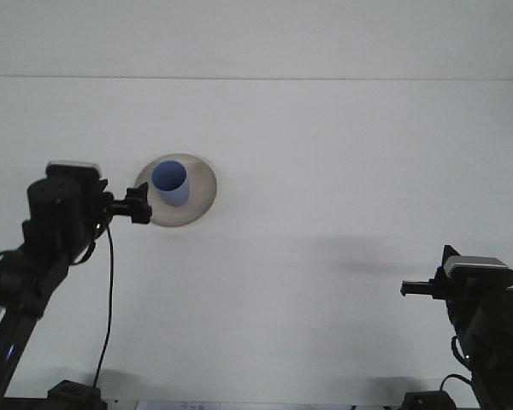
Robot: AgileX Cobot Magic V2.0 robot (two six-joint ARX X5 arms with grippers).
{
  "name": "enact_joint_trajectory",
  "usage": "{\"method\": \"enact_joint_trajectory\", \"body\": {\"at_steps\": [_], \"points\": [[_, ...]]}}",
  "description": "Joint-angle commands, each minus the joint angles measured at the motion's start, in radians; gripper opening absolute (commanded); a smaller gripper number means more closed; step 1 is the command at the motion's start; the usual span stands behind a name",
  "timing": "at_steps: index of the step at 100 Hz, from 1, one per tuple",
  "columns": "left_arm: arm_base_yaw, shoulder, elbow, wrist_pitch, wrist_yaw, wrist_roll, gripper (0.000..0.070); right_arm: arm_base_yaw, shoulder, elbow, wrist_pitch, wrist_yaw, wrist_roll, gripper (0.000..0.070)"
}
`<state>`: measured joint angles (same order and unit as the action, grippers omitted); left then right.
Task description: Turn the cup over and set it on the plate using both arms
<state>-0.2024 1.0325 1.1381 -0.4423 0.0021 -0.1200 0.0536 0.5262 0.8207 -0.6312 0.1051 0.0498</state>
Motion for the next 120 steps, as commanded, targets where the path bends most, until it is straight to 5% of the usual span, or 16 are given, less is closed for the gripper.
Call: {"method": "enact_joint_trajectory", "body": {"at_steps": [1,8,19,82,92,120], "points": [[-0.002,-0.098,-0.105,0.043,-0.001,-0.017,0.0490,0.001,0.005,0.010,0.011,0.000,0.010,0.0000],[0.000,-0.199,-0.212,0.067,-0.017,-0.016,0.0348,0.001,0.005,0.010,0.011,0.000,0.010,0.0000],[0.000,-0.329,-0.340,0.077,-0.044,-0.016,0.0000,0.001,0.005,0.010,0.011,0.000,0.010,0.0000],[0.000,-0.586,-0.415,0.079,-0.044,-0.017,0.0013,0.001,0.005,0.010,0.011,0.000,0.010,0.0000],[0.000,-0.613,-0.415,0.103,-0.045,0.072,0.0013,0.001,0.005,0.010,0.011,0.000,0.010,0.0000],[0.002,-0.652,-0.509,0.241,-0.043,0.173,0.0013,0.001,0.005,0.010,0.011,0.000,0.010,0.0000]]}}
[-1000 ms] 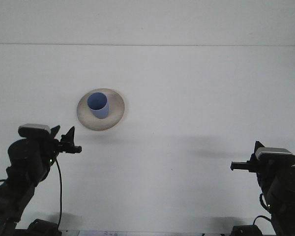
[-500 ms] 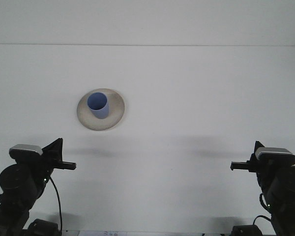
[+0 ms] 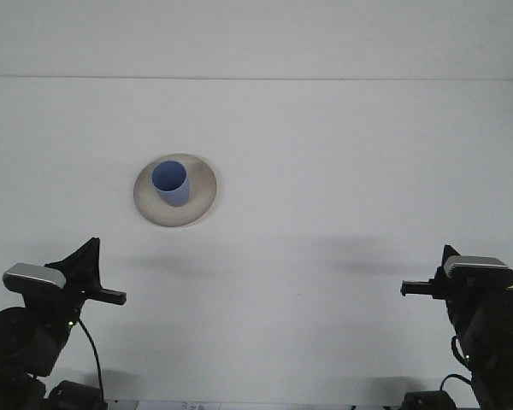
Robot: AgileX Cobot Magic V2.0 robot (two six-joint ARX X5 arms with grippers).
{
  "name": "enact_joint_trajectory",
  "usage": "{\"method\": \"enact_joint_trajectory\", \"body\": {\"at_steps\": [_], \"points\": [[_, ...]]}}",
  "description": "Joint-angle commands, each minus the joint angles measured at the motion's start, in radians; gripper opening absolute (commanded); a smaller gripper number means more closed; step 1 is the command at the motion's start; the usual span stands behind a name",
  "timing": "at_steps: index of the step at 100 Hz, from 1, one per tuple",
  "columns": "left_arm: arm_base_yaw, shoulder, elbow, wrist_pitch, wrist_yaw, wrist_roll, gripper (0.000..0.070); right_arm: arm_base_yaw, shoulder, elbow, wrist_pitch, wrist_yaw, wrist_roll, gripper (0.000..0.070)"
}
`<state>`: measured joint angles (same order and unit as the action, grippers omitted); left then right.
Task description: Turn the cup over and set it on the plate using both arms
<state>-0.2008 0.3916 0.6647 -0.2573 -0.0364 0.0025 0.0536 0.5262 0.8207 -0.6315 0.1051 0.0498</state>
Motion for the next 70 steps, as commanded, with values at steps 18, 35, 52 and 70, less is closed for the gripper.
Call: {"method": "enact_joint_trajectory", "body": {"at_steps": [18,35,52,70], "points": [[0.016,-0.104,-0.282,0.375,0.000,0.010,0.0013,0.001,0.005,0.010,0.011,0.000,0.010,0.0000],[0.059,-0.206,-0.480,0.475,0.000,-0.032,0.0013,0.001,0.005,0.010,0.011,0.000,0.010,0.0000],[0.108,-0.304,-0.595,0.478,0.000,-0.050,0.0013,0.001,0.005,0.010,0.011,0.000,0.010,0.0000],[0.119,-0.389,-0.651,0.467,0.000,-0.060,0.0013,0.001,0.005,0.011,0.011,0.000,0.010,0.0000]]}}
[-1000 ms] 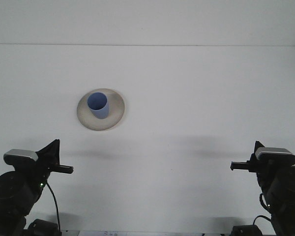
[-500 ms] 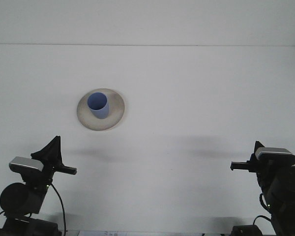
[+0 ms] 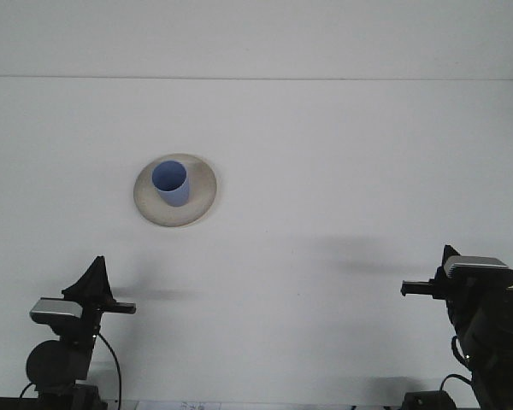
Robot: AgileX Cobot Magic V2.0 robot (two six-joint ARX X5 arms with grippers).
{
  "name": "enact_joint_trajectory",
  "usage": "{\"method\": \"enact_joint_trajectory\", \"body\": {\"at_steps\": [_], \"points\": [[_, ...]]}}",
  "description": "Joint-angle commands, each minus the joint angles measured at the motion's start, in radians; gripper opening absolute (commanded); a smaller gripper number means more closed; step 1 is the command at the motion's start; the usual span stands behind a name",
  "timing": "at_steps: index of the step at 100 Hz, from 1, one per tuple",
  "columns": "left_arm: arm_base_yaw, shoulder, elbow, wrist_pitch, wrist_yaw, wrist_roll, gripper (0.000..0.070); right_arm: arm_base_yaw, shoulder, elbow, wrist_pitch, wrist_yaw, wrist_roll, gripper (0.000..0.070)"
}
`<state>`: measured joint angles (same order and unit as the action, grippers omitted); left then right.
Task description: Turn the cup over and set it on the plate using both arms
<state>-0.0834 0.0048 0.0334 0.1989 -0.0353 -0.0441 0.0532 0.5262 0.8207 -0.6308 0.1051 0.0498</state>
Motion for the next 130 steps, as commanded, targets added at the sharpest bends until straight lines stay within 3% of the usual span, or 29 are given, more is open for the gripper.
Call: {"method": "enact_joint_trajectory", "body": {"at_steps": [1,23,87,101,130], "points": [[0.002,-0.002,-0.019,0.011,-0.001,-0.013,0.0013,0.002,0.005,0.011,0.011,0.000,0.010,0.0000],[0.002,-0.001,-0.019,0.011,-0.001,-0.057,0.0013,0.002,0.005,0.011,0.011,0.000,0.010,0.0000],[0.002,-0.001,-0.019,0.012,-0.001,-0.055,0.0013,0.002,0.005,0.007,0.024,0.000,0.010,0.0000],[0.002,-0.001,-0.019,0.012,-0.001,-0.055,0.0013,0.002,-0.048,-0.092,0.179,0.020,0.007,0.0000],[0.002,-0.001,-0.019,0.012,-0.001,-0.055,0.0013,0.004,-0.311,-0.518,0.739,0.034,0.006,0.0000]]}}
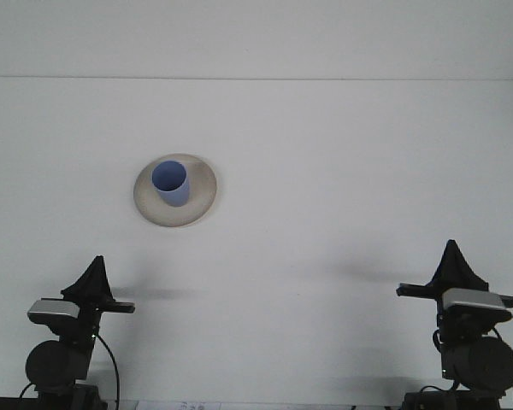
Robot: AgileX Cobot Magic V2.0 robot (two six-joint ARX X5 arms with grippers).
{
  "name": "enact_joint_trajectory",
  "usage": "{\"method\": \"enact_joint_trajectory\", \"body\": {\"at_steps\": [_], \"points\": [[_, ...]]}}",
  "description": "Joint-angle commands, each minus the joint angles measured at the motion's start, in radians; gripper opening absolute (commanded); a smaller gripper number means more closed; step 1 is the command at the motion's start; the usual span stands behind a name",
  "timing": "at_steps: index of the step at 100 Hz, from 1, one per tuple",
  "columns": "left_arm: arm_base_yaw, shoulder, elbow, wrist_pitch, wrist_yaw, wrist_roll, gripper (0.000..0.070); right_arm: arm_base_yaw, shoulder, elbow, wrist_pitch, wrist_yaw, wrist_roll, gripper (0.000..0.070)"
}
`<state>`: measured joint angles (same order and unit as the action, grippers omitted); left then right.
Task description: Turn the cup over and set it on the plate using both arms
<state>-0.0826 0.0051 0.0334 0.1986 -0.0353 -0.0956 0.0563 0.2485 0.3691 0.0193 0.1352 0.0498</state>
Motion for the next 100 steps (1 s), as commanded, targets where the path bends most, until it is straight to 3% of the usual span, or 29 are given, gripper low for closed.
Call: {"method": "enact_joint_trajectory", "body": {"at_steps": [1,37,100], "points": [[0.001,-0.001,-0.019,0.012,-0.001,-0.003,0.0013,0.002,-0.042,-0.078,0.097,0.003,0.006,0.0000],[0.001,-0.001,-0.019,0.011,-0.001,-0.003,0.0013,0.002,-0.248,-0.359,0.233,0.003,0.009,0.0000],[0.001,-0.001,-0.019,0.012,-0.001,-0.003,0.0013,0.002,-0.248,-0.356,0.212,-0.003,0.007,0.0000]]}}
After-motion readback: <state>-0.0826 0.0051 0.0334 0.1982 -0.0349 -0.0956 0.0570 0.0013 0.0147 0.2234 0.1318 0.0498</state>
